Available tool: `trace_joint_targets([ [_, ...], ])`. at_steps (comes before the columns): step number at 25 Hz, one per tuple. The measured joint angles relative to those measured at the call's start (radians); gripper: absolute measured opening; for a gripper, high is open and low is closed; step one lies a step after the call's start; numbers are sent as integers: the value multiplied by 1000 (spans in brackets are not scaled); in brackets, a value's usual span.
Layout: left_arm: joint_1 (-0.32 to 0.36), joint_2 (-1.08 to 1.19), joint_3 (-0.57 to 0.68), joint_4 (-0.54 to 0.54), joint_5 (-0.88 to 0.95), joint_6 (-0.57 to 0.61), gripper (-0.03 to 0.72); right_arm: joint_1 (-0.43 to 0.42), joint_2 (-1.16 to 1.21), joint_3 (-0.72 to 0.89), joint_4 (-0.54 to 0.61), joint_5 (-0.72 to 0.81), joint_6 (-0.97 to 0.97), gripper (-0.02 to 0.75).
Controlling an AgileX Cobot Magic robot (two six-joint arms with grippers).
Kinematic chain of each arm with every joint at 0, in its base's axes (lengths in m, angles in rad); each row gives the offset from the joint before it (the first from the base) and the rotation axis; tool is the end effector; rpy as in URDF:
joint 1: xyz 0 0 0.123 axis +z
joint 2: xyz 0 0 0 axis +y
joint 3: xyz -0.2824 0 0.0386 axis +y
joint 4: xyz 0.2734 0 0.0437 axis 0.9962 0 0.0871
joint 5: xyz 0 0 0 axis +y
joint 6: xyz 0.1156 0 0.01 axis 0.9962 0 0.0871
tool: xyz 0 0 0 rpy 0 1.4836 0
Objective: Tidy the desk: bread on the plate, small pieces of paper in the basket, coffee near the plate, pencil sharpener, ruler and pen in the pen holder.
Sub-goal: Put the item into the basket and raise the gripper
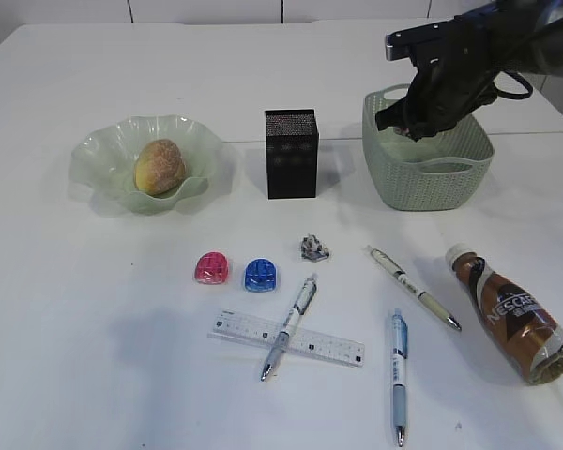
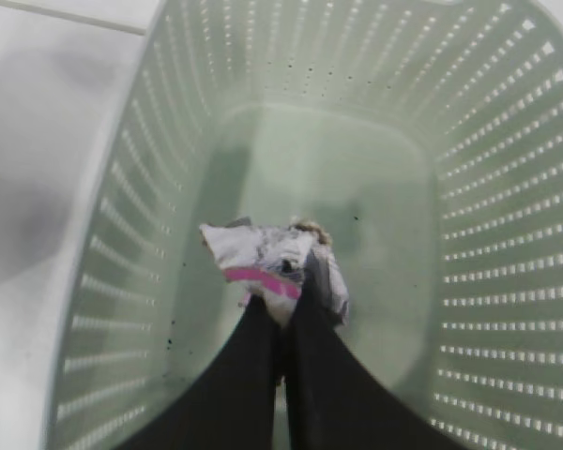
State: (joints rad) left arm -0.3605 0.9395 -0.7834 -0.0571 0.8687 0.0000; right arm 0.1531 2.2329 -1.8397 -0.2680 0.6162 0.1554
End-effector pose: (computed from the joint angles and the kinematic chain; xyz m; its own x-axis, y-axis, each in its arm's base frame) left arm 0.1947 -0.0788 0.2810 -0.7673 0.2498 -0.5907 0.3485 0.9356 -0.0569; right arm 0.5404 0.0654 0.1674 -0.7720 -0.1841 -0.6084 -0.1077 0.9812 -0.1603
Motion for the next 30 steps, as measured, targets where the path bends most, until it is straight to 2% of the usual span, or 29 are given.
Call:
trace_joint_targets([
  [4,0,0,0,0,0,0,384,0,0,0,-22,-9,48,40],
  [6,0,0,0,0,0,0,384,0,0,0,-31,-23,71,221],
  [7,0,0,0,0,0,0,384,0,0,0,-30,-26,73,249],
  [8,0,0,0,2,0,0,384,0,0,0,-42,-28,93,389],
  [9,0,0,0,2,0,0,384,0,0,0,-54,-28,109,453],
  [11,0,0,0,2,0,0,384,0,0,0,-75,-28,136,510],
  [15,0,0,0,2,0,0,384,0,0,-23,-96,30,152,533],
  [18,0,0,0,2,0,0,384,0,-14,-60,-95,145,146,529],
  [22,0,0,0,2,0,0,384,10,-69,-66,-68,202,90,506],
  [27,0,0,0,2,0,0,384,75,-207,-77,88,306,-53,499],
  [30,0,0,0,2,5,0,384,113,-220,-77,103,356,-76,499],
])
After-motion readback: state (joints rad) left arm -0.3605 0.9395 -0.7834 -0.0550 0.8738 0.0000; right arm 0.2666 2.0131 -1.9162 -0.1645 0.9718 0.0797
